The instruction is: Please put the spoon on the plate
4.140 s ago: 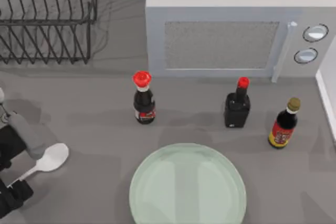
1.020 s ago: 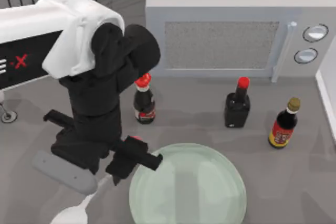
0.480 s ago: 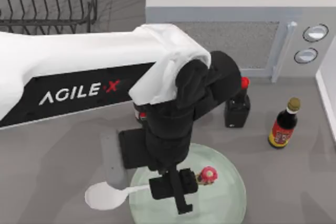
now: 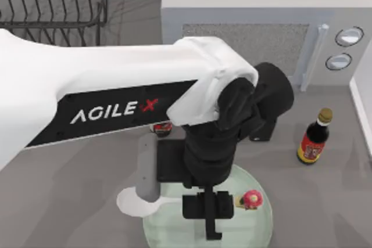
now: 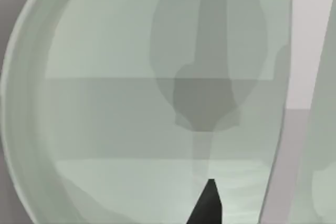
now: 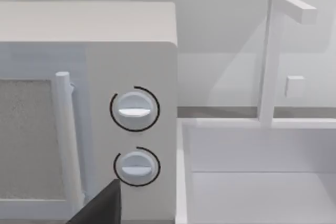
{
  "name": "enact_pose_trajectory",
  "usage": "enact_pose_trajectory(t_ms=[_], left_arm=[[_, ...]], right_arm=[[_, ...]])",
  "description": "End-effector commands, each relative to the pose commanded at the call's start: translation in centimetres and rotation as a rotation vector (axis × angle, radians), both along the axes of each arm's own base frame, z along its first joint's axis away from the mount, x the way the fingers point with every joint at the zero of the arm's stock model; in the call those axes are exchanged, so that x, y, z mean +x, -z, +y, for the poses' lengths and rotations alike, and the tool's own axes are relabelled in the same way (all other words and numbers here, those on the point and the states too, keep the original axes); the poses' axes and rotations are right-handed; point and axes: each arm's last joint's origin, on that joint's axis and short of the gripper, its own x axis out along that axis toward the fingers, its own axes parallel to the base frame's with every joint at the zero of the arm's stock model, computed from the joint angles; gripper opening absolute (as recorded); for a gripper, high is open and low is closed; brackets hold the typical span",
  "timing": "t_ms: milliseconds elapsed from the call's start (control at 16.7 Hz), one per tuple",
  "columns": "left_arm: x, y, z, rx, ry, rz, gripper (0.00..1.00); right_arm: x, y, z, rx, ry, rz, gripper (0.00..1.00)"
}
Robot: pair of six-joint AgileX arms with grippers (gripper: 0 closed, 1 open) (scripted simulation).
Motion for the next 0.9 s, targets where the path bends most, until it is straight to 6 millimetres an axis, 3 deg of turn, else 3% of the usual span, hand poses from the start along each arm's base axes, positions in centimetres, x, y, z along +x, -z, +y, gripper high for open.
enact_pose_trajectory(t_ms=[360, 900], left_arm=[[-0.2, -0.2, 0.2, -0.003, 0.004, 0.005, 0.00], [-3.2, -2.3, 0.8, -0.035, 0.115, 0.036, 0.00]], right_arm=[[0.0, 0.0, 0.0, 0.000, 0.000, 0.000, 1.00], [0.0, 0.0, 0.0, 0.000, 0.000, 0.000, 1.00]])
